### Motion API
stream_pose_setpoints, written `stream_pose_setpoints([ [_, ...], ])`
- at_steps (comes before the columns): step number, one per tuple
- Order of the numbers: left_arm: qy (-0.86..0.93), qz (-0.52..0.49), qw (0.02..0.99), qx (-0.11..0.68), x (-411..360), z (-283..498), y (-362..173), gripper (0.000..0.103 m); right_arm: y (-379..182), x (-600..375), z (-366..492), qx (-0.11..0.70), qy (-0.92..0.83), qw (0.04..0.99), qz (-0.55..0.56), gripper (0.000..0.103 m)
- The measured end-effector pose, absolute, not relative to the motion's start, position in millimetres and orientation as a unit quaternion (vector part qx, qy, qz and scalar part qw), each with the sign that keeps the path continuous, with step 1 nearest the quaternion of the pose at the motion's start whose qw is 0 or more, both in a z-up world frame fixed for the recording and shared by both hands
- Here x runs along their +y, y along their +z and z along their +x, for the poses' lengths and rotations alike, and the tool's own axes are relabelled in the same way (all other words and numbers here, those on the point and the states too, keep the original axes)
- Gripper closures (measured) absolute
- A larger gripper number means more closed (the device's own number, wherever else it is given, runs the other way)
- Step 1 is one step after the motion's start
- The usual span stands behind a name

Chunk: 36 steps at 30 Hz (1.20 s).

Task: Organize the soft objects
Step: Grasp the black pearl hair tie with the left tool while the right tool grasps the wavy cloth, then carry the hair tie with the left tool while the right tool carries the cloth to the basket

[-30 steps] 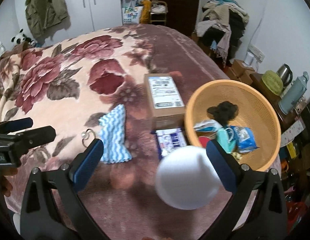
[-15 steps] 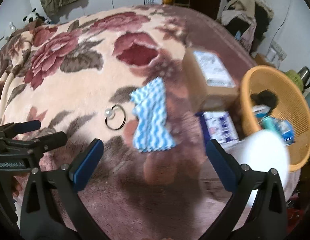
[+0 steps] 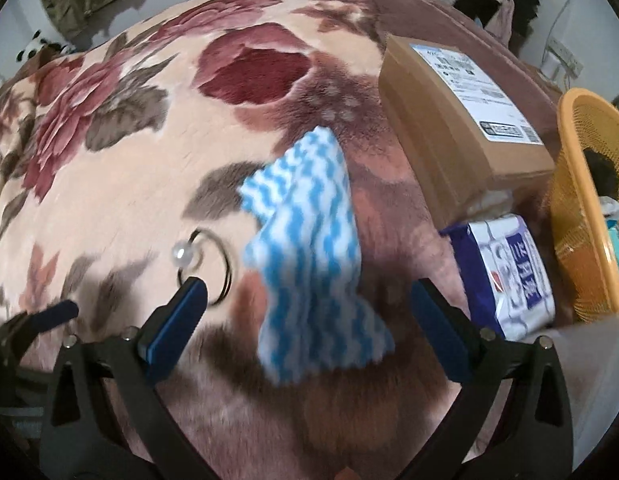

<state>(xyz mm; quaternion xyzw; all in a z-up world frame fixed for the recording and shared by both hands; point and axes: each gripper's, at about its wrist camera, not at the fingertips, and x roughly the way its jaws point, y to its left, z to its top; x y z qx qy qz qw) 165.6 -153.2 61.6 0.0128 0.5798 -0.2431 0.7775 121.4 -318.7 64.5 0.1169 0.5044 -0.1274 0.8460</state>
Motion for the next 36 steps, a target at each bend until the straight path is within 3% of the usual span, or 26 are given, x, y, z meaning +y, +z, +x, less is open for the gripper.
stream_pose_setpoints([
  [1,-0.246,0.014,0.778,0.578,-157,168,62,0.002,62,-322,125,0.507,-0.130,0.843,0.120,0.012],
  [3,-0.250,0.016,0.779,0.575,-164,173,61,0.005,55,-330,130,0.515,-0.131,0.836,0.138,0.032],
  [4,-0.253,0.019,0.778,0.575,-169,175,60,0.007,53,-334,132,0.518,-0.129,0.833,0.145,0.036],
  [6,-0.260,0.021,0.776,0.575,-176,178,58,0.011,49,-337,133,0.522,-0.127,0.830,0.152,0.065],
  [9,-0.271,0.029,0.774,0.572,-193,182,53,0.016,51,-336,128,0.514,-0.128,0.837,0.137,0.075],
  [12,-0.273,0.039,0.778,0.565,-210,187,48,0.028,53,-338,124,0.508,-0.129,0.841,0.134,0.076],
  [15,-0.273,0.053,0.777,0.564,-223,194,40,0.063,52,-339,124,0.507,-0.128,0.841,0.135,0.076],
  [17,-0.270,0.057,0.778,0.564,-228,198,34,0.071,53,-340,123,0.508,-0.126,0.841,0.137,0.076],
  [18,-0.270,0.054,0.777,0.567,-228,200,32,0.080,53,-340,123,0.508,-0.125,0.841,0.136,0.076],
  [36,-0.241,0.025,0.769,0.592,-156,144,43,0.080,63,-288,76,0.505,-0.075,0.850,0.129,0.076],
])
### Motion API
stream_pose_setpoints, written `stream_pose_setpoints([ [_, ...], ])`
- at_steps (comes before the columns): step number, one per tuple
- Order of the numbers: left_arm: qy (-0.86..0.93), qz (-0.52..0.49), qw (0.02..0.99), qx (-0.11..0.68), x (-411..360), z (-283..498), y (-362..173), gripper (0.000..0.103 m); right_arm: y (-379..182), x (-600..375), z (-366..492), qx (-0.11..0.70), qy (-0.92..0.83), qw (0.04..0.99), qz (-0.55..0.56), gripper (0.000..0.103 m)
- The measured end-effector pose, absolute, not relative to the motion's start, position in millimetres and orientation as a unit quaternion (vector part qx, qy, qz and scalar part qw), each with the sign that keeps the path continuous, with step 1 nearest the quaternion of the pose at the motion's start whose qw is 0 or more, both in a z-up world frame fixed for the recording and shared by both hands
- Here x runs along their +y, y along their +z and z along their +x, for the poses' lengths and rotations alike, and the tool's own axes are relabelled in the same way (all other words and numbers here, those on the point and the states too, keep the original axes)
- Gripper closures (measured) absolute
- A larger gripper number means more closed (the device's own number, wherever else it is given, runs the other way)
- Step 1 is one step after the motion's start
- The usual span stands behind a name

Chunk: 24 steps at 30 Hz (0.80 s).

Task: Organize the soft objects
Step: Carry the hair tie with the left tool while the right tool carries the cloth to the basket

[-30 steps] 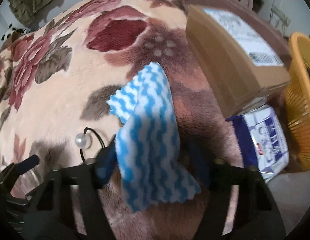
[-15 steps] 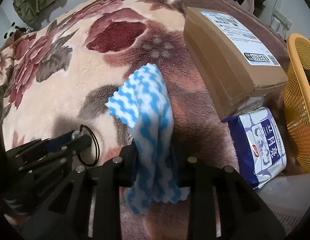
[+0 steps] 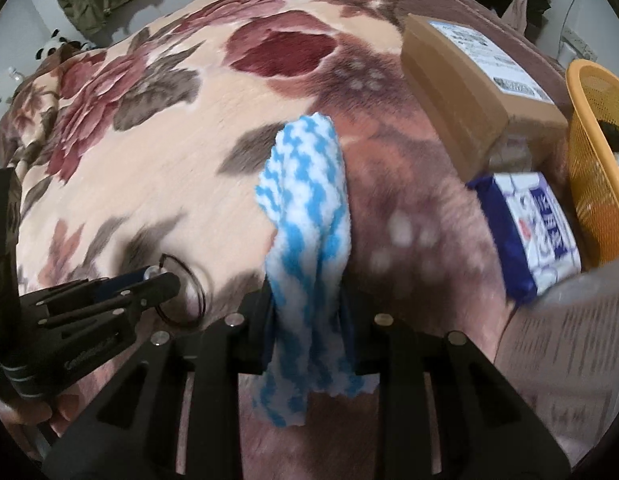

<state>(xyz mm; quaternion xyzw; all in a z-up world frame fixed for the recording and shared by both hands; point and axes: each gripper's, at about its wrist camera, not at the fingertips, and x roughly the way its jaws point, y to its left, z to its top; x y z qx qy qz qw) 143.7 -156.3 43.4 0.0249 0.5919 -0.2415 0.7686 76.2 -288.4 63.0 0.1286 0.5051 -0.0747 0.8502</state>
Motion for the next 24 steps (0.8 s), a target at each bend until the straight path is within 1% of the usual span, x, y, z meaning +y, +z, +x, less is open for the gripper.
stream_pose_setpoints([
  [11,-0.231,0.024,0.766,0.600,-122,96,51,0.080,57,-258,29,0.515,-0.067,0.844,0.131,0.076],
  [24,-0.238,0.042,0.771,0.589,-116,56,74,0.080,64,-244,-8,0.508,-0.059,0.849,0.131,0.076],
])
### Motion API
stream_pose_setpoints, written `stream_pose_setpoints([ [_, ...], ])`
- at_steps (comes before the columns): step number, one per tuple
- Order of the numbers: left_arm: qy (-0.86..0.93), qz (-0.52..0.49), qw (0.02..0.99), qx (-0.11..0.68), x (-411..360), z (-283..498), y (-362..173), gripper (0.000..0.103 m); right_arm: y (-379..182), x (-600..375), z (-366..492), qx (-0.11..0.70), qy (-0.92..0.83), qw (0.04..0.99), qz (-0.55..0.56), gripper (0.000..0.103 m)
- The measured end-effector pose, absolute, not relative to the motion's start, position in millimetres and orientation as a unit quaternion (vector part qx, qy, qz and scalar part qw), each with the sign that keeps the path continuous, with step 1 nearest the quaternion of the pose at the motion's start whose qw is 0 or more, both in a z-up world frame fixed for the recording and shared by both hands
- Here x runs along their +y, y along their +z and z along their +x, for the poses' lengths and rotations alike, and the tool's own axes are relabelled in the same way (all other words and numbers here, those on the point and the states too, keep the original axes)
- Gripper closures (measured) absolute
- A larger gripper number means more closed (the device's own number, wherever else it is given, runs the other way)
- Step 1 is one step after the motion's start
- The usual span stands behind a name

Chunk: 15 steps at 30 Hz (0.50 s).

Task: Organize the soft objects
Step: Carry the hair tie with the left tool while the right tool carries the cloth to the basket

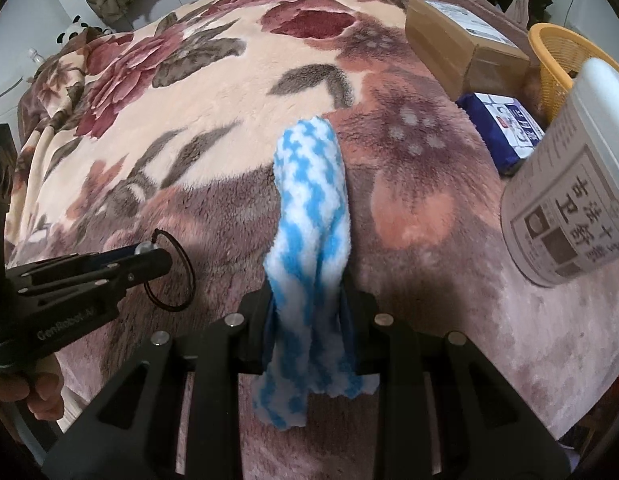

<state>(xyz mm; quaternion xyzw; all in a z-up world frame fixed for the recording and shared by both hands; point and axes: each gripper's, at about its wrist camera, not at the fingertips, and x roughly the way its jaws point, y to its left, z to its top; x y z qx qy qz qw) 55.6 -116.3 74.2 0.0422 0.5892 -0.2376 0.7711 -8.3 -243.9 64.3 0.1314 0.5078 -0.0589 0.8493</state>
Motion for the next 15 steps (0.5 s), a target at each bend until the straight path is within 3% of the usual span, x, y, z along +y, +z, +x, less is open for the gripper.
stream_pose_setpoints([
  [15,-0.251,0.065,0.773,0.579,-142,28,90,0.080,84,-257,-37,0.486,-0.069,0.860,0.138,0.076],
])
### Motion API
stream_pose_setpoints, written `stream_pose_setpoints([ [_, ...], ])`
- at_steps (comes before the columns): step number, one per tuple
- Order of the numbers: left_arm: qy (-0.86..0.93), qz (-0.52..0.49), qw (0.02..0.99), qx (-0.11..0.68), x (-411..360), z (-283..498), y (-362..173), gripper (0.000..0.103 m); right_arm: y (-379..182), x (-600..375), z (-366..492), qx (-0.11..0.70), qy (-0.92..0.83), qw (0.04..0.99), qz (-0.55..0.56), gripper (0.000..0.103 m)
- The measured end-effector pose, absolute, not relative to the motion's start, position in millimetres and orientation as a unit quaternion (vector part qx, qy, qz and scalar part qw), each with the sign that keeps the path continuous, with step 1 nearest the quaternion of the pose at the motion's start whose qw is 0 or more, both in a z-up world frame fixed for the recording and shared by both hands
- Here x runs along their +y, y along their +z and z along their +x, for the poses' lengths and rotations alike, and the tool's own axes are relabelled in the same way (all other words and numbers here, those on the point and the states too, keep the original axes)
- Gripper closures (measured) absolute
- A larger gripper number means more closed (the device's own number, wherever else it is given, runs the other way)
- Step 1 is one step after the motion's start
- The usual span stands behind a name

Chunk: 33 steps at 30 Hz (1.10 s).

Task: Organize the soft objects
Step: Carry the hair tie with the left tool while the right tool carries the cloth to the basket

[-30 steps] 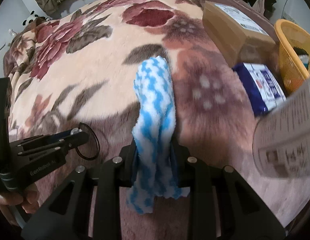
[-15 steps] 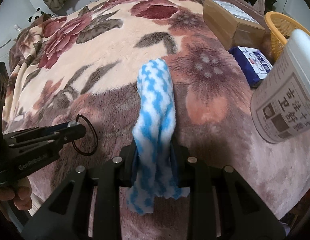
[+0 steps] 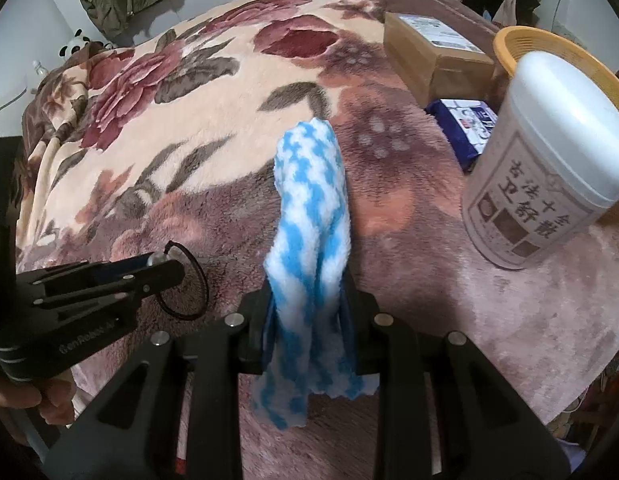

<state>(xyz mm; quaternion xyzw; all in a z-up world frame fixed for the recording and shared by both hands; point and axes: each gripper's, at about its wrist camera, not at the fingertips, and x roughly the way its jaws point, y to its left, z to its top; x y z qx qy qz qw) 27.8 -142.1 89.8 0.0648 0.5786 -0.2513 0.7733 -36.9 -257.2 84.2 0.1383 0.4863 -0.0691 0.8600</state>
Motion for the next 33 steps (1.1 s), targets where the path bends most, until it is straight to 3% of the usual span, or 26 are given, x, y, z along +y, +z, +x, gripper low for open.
stream_pose_setpoints([
  [12,-0.266,0.075,0.780,0.561,-169,23,113,0.080,105,-272,-50,0.464,-0.074,0.871,0.144,0.076],
  [33,-0.327,0.091,0.798,0.498,-266,27,201,0.080,187,-334,-54,0.394,-0.113,0.903,0.131,0.076],
])
